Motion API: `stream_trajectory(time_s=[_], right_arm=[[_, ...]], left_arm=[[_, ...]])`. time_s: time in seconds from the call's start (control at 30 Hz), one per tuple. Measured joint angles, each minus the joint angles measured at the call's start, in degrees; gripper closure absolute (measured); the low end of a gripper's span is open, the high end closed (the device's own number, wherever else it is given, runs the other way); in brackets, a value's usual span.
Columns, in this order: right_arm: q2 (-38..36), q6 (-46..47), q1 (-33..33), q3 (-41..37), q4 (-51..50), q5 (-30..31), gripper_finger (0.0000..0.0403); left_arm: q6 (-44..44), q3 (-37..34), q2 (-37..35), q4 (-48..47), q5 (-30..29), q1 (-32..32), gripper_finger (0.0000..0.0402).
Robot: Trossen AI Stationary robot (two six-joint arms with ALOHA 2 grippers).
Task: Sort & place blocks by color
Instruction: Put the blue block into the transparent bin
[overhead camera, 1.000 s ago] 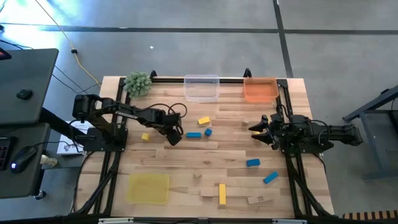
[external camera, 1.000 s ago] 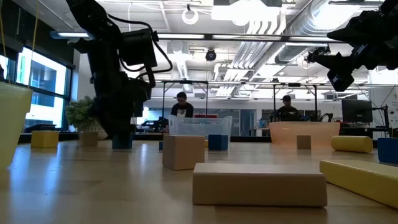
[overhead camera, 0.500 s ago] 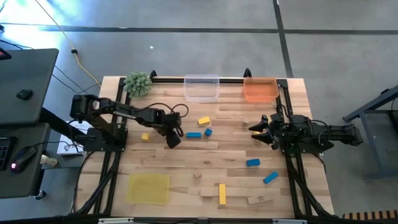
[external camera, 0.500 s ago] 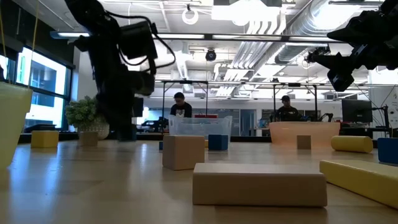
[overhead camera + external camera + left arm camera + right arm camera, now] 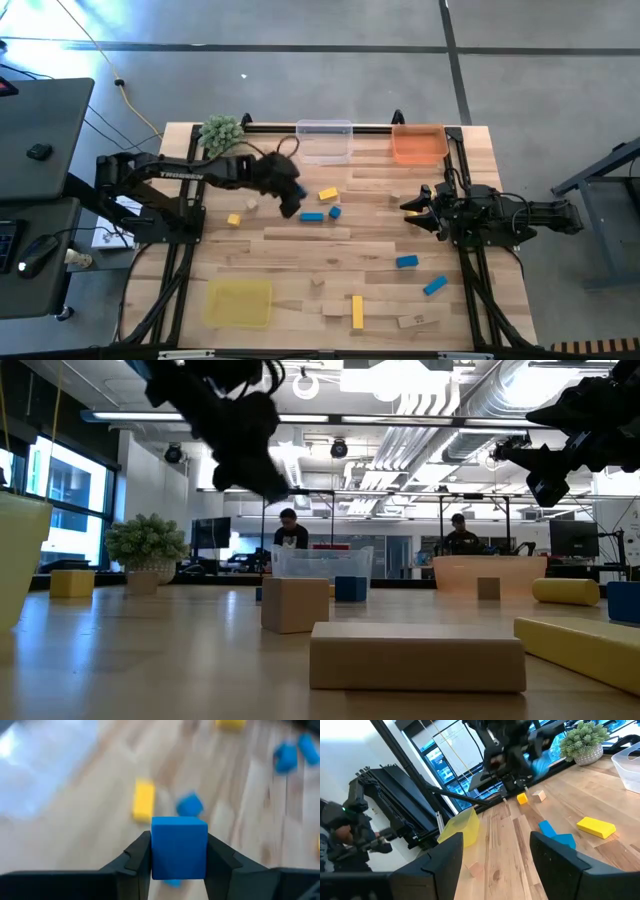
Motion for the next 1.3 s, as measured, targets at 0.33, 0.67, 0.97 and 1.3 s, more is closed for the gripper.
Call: stream_trajectory(time_s=[0.33, 0.67, 0.97, 1.3], right_arm=[[0.00, 0.01, 0.02, 0.02, -0.01, 0.00, 0.0183], [0.00, 0.00, 0.01, 0.01, -0.01, 0.00, 0.0182], [-0.02, -0.01, -0.01, 0.00, 0.01, 0.00, 0.0183], [-0.02, 0.01, 0.02, 0.02, 0.03, 0.02, 0.0183]], left_arm=[[1.34, 4.95, 0.02, 10.56, -3.32, 6.75, 0.0284], [5.51, 10.15, 0.06, 13.87, -5.63, 14.36, 0.0281], [7.77, 17.51, 0.47, 13.23, -5.64, 20.18, 0.0281], [7.10, 30.62, 8.30, 0.26, -6.96, 24.83, 0.0282]])
